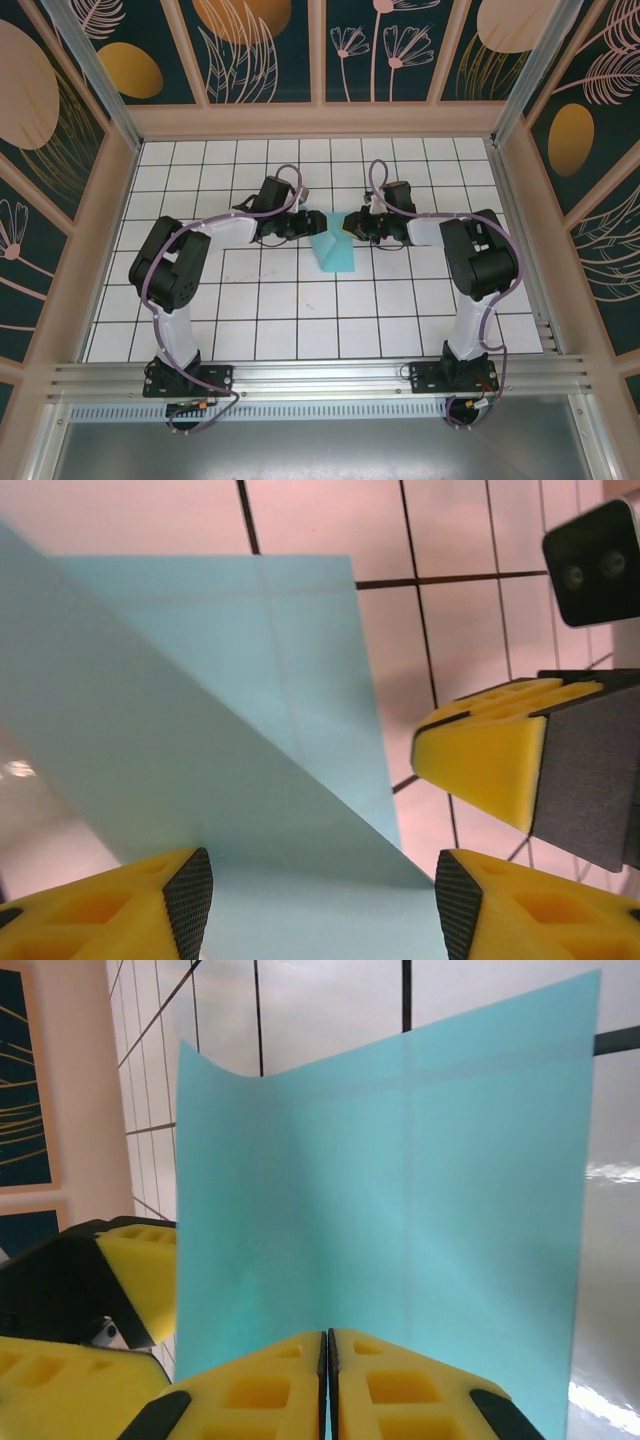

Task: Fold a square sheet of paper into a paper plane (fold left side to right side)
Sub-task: First fold in half a square sheet of paper at the center of the table.

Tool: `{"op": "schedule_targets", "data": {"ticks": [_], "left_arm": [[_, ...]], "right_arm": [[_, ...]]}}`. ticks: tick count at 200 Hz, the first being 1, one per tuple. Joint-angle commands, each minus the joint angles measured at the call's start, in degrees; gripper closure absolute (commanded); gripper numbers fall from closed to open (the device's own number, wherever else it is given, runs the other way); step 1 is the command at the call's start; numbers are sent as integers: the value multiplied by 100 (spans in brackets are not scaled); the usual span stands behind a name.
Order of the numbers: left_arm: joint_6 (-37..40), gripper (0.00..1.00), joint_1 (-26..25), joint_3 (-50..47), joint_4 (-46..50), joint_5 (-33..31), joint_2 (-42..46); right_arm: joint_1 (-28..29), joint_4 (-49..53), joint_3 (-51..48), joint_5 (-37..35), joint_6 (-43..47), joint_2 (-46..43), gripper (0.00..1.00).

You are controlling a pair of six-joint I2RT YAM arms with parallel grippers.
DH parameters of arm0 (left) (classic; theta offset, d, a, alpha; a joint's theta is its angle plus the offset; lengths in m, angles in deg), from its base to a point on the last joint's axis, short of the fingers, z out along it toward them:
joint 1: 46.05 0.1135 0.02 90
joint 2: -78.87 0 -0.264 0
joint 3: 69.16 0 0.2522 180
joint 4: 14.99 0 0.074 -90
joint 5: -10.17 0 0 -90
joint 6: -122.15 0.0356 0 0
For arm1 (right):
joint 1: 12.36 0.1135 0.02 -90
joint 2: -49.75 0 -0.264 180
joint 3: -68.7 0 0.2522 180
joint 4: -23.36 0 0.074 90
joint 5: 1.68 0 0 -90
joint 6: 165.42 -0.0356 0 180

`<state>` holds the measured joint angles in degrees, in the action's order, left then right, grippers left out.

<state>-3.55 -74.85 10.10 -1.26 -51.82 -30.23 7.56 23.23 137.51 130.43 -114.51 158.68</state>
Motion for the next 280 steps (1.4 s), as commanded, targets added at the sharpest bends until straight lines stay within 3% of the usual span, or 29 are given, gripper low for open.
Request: {"op": "schedule_targets", "data": {"ticks": [1,106,187,224,259,280], "left_arm": [[149,36,-27,69,214,-190,102],[38,37,-238,227,-250,598,-48],[-61,38,-262,210,-426,759,-128],[-93,39,-270,200,-471,794,-134],[-48,38,-275,201,-416,700,-58],[43,37,-270,218,-251,510,78]], "right_arm": [[-32,99,124,24,176,-61,86],[-206,-734,-32,831,-187,-318,52],[-5,-948,187,1027,-480,118,50],[52,-860,327,1037,-547,289,56],[52,-530,388,878,-330,277,83],[34,-287,427,758,-185,275,94]]}}
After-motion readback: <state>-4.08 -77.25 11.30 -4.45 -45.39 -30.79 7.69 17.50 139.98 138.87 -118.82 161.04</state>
